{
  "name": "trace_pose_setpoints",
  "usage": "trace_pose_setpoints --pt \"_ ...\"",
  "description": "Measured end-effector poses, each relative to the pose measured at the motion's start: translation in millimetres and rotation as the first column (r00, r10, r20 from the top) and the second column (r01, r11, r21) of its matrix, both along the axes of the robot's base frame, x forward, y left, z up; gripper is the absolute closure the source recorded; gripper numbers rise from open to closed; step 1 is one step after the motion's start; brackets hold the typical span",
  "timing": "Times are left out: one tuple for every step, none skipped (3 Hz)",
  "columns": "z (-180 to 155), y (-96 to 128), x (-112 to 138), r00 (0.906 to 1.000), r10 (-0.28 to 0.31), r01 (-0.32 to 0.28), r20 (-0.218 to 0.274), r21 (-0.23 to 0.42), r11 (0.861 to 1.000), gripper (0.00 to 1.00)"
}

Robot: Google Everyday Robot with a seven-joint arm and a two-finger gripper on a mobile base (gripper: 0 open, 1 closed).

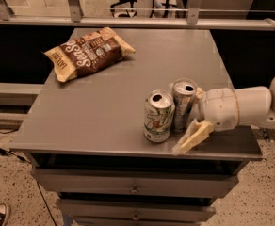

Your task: Move redbull can near 7up can

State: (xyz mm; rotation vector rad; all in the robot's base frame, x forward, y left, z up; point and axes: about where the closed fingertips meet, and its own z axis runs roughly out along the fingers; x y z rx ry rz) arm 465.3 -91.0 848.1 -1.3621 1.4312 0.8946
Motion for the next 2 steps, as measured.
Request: trace_pose_setpoints --pt "49 -64 23 0.9875 -0.127 0.128 0.094 -0.006 0.992 0.0" --pt "105 -126 35 0.9489 -0.251 0.253 0.191 0.017 0.967 0.0"
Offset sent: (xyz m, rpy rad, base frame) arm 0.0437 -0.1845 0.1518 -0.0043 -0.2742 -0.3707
